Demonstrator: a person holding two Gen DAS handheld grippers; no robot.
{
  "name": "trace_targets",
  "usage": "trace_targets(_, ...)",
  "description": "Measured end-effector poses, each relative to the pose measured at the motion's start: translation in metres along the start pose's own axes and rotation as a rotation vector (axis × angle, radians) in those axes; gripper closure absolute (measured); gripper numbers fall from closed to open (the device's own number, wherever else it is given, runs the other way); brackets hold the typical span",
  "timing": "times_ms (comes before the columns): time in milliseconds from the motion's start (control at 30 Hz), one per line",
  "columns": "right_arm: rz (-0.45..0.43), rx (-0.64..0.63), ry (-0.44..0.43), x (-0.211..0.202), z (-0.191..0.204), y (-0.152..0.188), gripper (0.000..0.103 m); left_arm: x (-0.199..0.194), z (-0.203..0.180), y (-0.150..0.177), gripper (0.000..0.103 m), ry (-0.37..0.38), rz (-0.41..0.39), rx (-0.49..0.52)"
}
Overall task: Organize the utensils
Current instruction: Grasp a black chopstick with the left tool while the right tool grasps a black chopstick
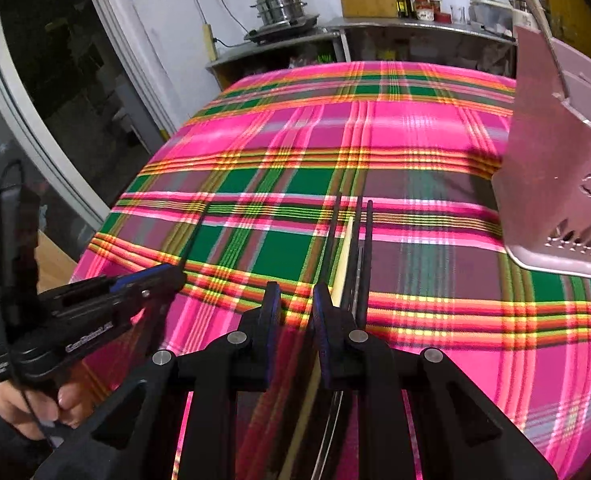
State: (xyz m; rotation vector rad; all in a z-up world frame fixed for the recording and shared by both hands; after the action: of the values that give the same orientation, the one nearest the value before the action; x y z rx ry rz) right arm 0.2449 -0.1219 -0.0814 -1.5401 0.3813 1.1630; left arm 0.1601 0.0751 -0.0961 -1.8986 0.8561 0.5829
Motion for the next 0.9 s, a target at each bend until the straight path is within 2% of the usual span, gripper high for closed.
trace_targets(367, 0.049, 0.002, 0.01, 0.023, 0.003, -0.006, 0.086, 0.0, 0.002, 0.0, 0.094, 0.008, -0.012, -0.011)
trace_targets(667, 0.056, -0.035, 0.068, 0.029, 0.012, -0.015, 0.086, 0.005, -0.002, -0.005, 0.094, -0.025, 0.017, 0.012)
trace_targets(767, 0.064, -0.063, 0.098, 0.033, 0.016, -0.019, 0.09, 0.008, -0.004, -0.009, 0.094, -0.041, 0.039, 0.027)
trace_targets(833, 0.07, -0.074, 0.114, 0.035, 0.017, -0.021, 0.096, 0.01, -0.005, -0.012, 0.094, -0.047, 0.051, 0.035)
trace_targets(900, 0.075, -0.066, 0.105, 0.036, 0.015, -0.024, 0.096, 0.012, -0.006, -0.014, 0.095, -0.049, 0.062, 0.041)
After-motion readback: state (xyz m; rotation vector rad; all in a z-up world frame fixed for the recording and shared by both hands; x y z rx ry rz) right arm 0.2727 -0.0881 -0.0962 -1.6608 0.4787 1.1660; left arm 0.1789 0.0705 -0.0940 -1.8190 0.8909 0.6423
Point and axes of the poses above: each gripper's, at about its wrist camera, not at the fingertips, and x roughly the way its jaws point, z to its left, y to its underside, the point moved 2 cm from there along x, roughly the way its jaws point, and after that the axes turned 13 degrees about y, right-handed, at the moved point
